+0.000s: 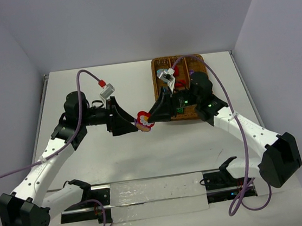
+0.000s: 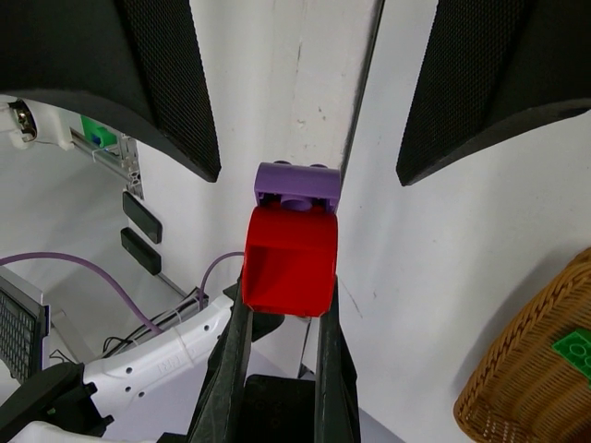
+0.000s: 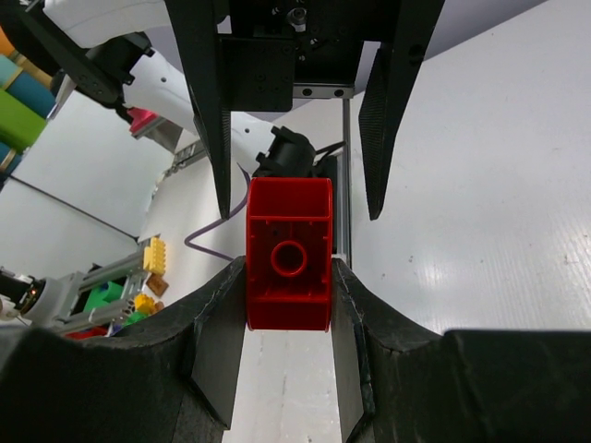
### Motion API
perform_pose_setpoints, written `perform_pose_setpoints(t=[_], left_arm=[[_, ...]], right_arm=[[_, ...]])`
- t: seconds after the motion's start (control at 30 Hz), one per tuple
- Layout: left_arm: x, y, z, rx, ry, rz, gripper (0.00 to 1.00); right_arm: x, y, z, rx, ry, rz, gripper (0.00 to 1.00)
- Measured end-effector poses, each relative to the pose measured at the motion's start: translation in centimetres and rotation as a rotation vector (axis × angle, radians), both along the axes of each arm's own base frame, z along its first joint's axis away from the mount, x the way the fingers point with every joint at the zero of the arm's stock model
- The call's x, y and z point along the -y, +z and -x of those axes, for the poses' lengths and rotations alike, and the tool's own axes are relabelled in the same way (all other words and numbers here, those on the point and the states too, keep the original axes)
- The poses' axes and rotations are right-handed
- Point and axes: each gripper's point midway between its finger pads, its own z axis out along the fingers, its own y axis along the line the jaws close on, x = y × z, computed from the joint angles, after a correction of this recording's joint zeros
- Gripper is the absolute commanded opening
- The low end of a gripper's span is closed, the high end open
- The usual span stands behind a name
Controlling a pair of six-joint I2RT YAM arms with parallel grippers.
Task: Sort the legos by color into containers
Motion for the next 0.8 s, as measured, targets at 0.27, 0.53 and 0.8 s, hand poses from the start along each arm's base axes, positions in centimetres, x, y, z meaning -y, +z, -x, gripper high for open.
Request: perform_pose_setpoints(t=[0.27, 0.53, 0.8], left_arm=[[0.37, 0.72, -0.25, -0.002, -0.002, 0.028, 0.69], [0.63, 0.87, -0.08, -0.005, -0.012, 0.035, 0.65], [0.67, 0.71, -0.09, -0.006, -0.014, 0.032, 0.45]], right_arm=[[-0.21, -0.04, -0.04, -0.011, 0.004, -0.002, 0.0], [-0.38, -0.27, -0.17, -0.022, 0.006, 0.001, 0.0], [-0.42, -0.06, -0.23, -0.024, 0.002, -0.005, 0.0]])
